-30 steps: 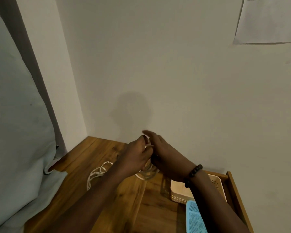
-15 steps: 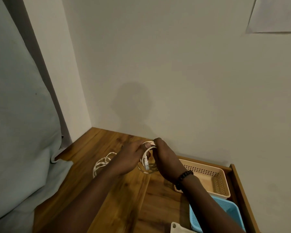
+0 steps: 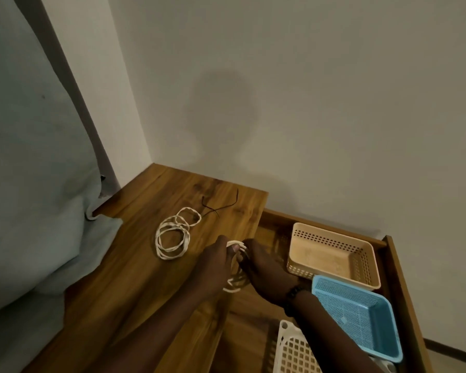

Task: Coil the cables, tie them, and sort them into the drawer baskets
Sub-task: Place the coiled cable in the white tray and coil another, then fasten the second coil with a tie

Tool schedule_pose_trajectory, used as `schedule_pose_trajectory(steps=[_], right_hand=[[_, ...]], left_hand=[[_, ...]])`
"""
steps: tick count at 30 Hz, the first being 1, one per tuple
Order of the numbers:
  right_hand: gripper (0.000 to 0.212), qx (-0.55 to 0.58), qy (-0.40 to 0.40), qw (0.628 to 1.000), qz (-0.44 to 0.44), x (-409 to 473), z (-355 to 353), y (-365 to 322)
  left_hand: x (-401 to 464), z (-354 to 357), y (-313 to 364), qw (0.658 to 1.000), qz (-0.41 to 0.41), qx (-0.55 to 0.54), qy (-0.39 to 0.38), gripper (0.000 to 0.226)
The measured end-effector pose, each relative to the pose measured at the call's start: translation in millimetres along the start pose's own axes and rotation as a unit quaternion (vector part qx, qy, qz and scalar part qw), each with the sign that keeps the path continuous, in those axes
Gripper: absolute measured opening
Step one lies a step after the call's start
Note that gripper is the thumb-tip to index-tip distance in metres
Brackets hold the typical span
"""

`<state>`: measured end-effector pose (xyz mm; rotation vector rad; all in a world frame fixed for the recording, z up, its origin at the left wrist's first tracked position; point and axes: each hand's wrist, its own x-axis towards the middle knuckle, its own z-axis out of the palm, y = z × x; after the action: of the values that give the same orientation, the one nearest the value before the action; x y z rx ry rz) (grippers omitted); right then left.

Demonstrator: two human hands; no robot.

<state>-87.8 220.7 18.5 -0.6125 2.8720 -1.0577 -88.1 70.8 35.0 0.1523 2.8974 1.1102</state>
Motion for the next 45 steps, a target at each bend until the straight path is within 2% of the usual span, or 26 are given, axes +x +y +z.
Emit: schedule_pose_trajectory(steps=[3,6,10,12,14,15,16,18,20,24,29,31,36,42,45], right_hand=[[0.024,-0.023,0.015,1.0,0.0,15,15,17],[0.023,-0.018,0.026,0.999,-0.02,33,17,21],[0.021,0.046,-0.016,0.999,-0.018,60,16,25],[0.023,0.131,-0.068,0.989,-0.009,75,8,25],[0.034,0.233,-0.115,0.965,0.023,91,-3,28],[0.039,0.271,-0.101,0.956,0.046,102,-4,35],[0.042,0.28,-0.054,0.956,0.073,115,-2,44],[0.034,0.209,0.062,0.968,0.126,147,9,71],[0.029,0.125,0.09,0.971,0.182,178,24,93],[0.041,-0.056,0.016,0.983,0.173,222,46,110],[0.06,-0.225,-0.097,0.968,0.048,249,76,112],[0.056,-0.252,-0.114,0.96,0.037,255,89,116],[0.025,-0.287,-0.053,0.957,0.002,258,90,119],[0.019,-0.257,-0.012,0.966,0.01,254,67,113],[0.012,-0.284,-0.045,0.958,-0.001,251,50,102]], left_hand=[[12,2,-7,0.99,-0.068,-0.11,-0.055,0.035],[25,0,-12,0.975,-0.094,-0.193,-0.064,0.037],[49,-7,-24,0.974,-0.105,-0.186,-0.081,0.036],[60,-9,-30,0.976,-0.111,-0.18,-0.06,0.035],[70,-10,-35,0.979,-0.107,-0.172,-0.017,0.032],[76,-11,-38,0.981,-0.105,-0.165,0.003,0.029],[82,-11,-41,0.982,-0.107,-0.155,0.02,0.026],[97,-14,-48,0.982,-0.118,-0.14,0.049,0.023],[110,-18,-56,0.981,-0.133,-0.122,0.068,0.026],[130,-21,-71,0.978,-0.158,-0.109,0.082,0.027],[148,-20,-86,0.968,-0.182,-0.133,0.107,0.031],[153,-19,-88,0.97,-0.18,-0.127,0.107,0.031],[163,-19,-97,0.976,-0.168,-0.103,0.09,0.032],[161,-17,-100,0.967,-0.175,-0.145,0.117,0.032],[155,-21,-97,0.96,-0.18,-0.171,0.133,0.034]])
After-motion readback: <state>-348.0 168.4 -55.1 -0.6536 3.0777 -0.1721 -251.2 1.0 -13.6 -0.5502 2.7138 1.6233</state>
